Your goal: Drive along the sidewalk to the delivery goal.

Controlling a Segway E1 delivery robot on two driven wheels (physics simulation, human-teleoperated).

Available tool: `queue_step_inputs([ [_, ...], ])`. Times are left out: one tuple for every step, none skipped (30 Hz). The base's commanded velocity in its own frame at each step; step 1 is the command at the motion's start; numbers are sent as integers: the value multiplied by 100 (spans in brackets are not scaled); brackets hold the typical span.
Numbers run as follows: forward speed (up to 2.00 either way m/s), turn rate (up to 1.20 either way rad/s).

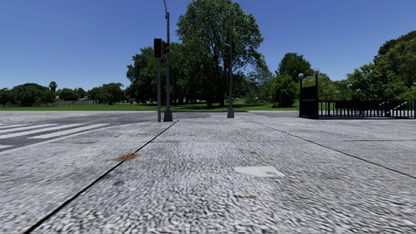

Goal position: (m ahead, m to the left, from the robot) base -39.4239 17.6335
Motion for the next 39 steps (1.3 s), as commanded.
queue_step_inputs([
  [200,0],
  [200,0],
  [200,0],
  [200,0],
  [200,0],
  [200,0],
  [200,0],
  [200,0],
  [200,0],
  [200,0],
  [200,0],
  [200,0],
  [200,0],
  [200,0],
  [200,0],
  [200,0],
  [200,0],
  [200,0],
  [200,0],
  [200,0],
  [200,0],
  [200,0],
  [200,0],
  [200,0],
  [200,0],
  [200,0],
  [200,0],
  [200,0],
  [200,0],
  [200,0],
  [200,0],
  [200,0],
  [200,0],
  [200,0],
  [200,0],
  [200,0],
  [200,0],
  [200,0],
  [200,0],
])
